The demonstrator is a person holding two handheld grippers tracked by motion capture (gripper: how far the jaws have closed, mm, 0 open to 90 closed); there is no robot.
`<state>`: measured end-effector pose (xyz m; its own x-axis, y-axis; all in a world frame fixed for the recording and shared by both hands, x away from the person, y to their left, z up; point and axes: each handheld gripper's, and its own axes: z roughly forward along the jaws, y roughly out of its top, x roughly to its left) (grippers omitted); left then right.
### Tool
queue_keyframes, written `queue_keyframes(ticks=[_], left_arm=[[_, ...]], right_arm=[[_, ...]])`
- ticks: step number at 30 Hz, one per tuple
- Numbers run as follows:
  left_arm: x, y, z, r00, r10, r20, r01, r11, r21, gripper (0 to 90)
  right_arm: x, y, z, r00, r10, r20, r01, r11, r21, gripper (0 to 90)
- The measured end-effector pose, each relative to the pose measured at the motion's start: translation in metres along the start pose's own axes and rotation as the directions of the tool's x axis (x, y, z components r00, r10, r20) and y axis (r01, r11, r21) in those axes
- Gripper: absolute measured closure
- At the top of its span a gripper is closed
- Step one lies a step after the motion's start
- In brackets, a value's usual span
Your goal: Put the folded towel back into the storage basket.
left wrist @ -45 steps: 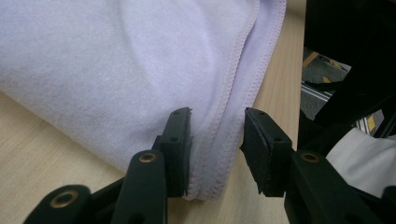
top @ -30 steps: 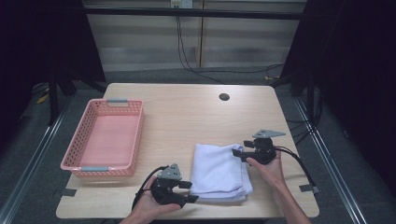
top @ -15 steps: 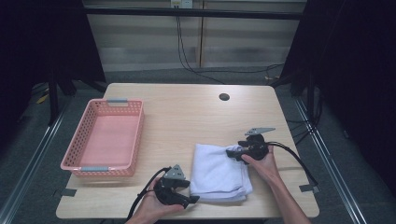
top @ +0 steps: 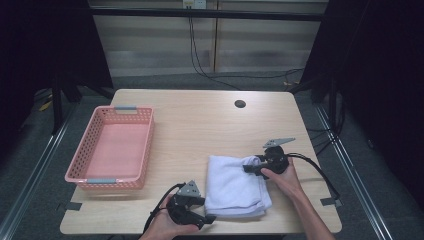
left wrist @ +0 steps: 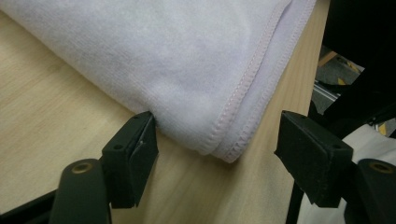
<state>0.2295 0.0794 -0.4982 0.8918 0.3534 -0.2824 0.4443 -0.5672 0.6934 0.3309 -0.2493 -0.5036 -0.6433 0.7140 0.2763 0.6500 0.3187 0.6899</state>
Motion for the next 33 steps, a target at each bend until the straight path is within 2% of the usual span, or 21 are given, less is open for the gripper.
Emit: queue_keyframes(ticks=[2,4,6,7,10,13,14,16,21,29,33], left_arm=[[-0.004,0.002,0.003,0.9997,0.002,-0.025,-0.002,1.0,0.001,30.4],[-0.007,0.003,0.005,0.9991,0.03,-0.028,-0.03,0.9995,0.014,32.2],[-0.01,0.004,0.007,0.9952,0.067,-0.071,-0.065,0.9977,0.017,43.9],[-0.011,0.006,0.007,0.9946,0.061,-0.084,-0.059,0.9979,0.027,48.0],[-0.014,0.006,0.008,0.9899,0.088,-0.112,-0.085,0.9959,0.03,58.1],[-0.013,0.006,0.007,0.9908,0.087,-0.104,-0.083,0.9957,0.041,67.9],[-0.011,0.006,0.007,0.9933,0.073,-0.089,-0.07,0.9969,0.037,70.4],[-0.005,0.007,0.005,0.9975,0.046,-0.053,-0.044,0.9983,0.038,73.7],[0.0,0.011,-0.002,0.9993,0.036,0.004,-0.036,0.9993,0.013,75.4],[0.006,0.022,-0.026,0.9993,0.036,0.011,-0.035,0.998,-0.053,75.4],[0.01,0.026,-0.044,0.9996,0.025,0.013,-0.024,0.9953,-0.093,75.4]], right_arm=[[0.002,-0.001,0.0,0.9999,-0.008,-0.008,0.008,1.0,0.009,29.3],[0.004,-0.001,-0.001,0.9998,-0.02,0.001,0.02,1.0,0.02,29.9],[0.007,-0.001,0.0,0.9993,-0.038,0.0,0.038,0.999,0.029,39.5],[0.009,-0.002,0.0,0.9989,-0.047,0.003,0.047,0.998,0.031,40.4],[0.012,-0.005,-0.002,0.999,-0.045,-0.002,0.045,0.999,0.027,51.3],[0.016,-0.007,-0.003,0.9991,-0.038,-0.018,0.039,0.999,0.028,63.3],[0.017,-0.008,-0.004,0.9989,-0.039,-0.027,0.04,0.999,0.031,65.4],[0.019,-0.01,-0.007,0.9988,-0.039,-0.028,0.04,0.999,0.032,68.2],[0.02,-0.013,-0.014,0.9994,-0.023,-0.027,0.024,0.999,0.027,70.8],[0.021,0.002,-0.024,0.9981,0.009,-0.06,-0.012,0.999,-0.048,71.9],[0.025,0.014,-0.027,0.9968,0.013,-0.079,-0.019,0.997,-0.077,72.2]])
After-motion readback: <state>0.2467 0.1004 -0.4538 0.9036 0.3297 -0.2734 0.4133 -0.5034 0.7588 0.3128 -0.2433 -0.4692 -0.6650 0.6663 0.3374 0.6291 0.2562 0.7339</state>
